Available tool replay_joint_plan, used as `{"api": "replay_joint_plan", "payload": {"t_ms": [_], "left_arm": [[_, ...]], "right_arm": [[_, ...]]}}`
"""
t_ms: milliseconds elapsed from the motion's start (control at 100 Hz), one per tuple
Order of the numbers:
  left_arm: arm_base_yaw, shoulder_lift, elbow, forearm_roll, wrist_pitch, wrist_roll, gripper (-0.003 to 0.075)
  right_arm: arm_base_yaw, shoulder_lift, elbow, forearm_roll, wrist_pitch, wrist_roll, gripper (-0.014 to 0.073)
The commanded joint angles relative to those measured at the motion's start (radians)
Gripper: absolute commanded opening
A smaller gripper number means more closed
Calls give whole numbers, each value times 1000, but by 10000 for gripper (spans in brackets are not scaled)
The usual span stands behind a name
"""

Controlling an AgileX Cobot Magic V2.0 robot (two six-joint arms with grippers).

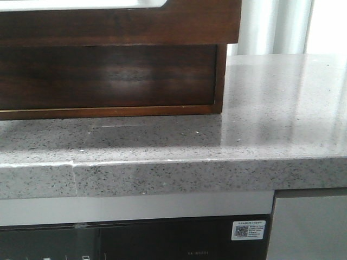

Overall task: Put scissors in drawer with both arms
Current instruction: 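Carry the scissors over the open drawer and release them inside, then push the drawer shut with the left gripper while the right withdraws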

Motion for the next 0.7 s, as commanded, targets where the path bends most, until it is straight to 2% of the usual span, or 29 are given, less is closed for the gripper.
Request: {"api": "replay_joint_plan", "payload": {"t_ms": [0, 70, 200, 270, 610, 690], "left_arm": [[-8, 7, -29, -9, -51, -11, 211], [-8, 7, -29, -7, -51, -11, 211], [-8, 7, -29, -7, -51, -11, 211], [-8, 7, -29, -7, -51, -11, 211], [-8, 7, -29, -7, -54, -11, 211], [-8, 7, -29, -7, -59, -11, 211]], "right_arm": [[1, -38, -35, 19, -68, -12, -101], [1, -37, -35, 17, -64, -12, -39], [1, -33, -35, 18, -63, -12, 126], [1, -33, -35, 18, -67, -12, 173], [1, -40, -35, 18, -79, -1, 173], [1, -55, -35, 18, -83, 44, 113]]}}
